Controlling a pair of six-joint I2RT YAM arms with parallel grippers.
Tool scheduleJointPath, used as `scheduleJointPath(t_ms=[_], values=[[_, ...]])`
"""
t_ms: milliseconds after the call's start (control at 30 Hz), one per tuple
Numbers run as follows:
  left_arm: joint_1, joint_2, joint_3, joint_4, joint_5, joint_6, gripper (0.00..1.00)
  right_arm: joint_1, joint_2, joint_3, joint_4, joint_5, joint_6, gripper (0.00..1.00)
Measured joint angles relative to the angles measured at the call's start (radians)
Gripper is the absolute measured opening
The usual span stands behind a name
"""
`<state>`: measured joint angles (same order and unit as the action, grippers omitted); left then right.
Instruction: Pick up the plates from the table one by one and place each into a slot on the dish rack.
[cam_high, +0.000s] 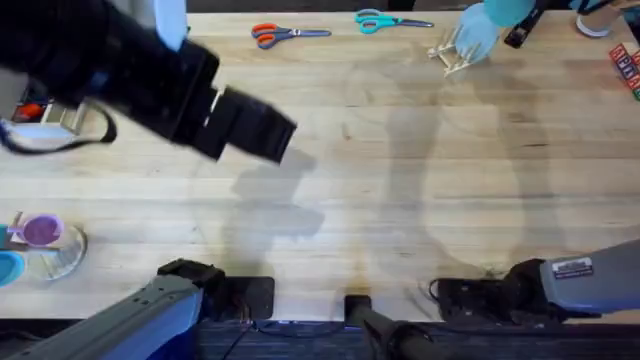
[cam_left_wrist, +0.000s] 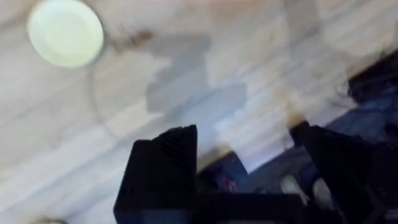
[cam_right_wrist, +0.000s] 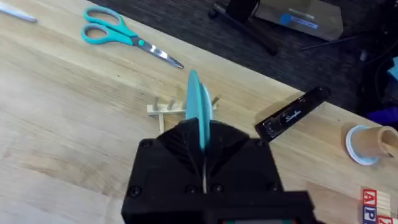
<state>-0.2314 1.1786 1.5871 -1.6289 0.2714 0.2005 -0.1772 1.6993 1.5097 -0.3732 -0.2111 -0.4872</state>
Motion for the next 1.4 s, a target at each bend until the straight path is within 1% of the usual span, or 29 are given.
scheduleJointPath(t_ms=[67,433,1067,1400], values=[[0.000,0.000,0.000,-0.061,0.000,0.000,0.993,0.000,0.003,0.000,0.003,0.000,-0.008,0.028],[0.000,-0.002,-0.003,-0.062,0.000,0.000,0.993,0.000,0.008,0.000,0.041,0.000,-0.016,0.028],[0.000,-0.002,-0.003,-0.062,0.000,0.000,0.993,0.000,0.081,0.000,0.075,-0.003,-0.014,0.028],[0.000,-0.002,-0.003,-0.062,0.000,0.000,0.993,0.000,0.098,0.000,0.104,-0.003,0.031,0.028]])
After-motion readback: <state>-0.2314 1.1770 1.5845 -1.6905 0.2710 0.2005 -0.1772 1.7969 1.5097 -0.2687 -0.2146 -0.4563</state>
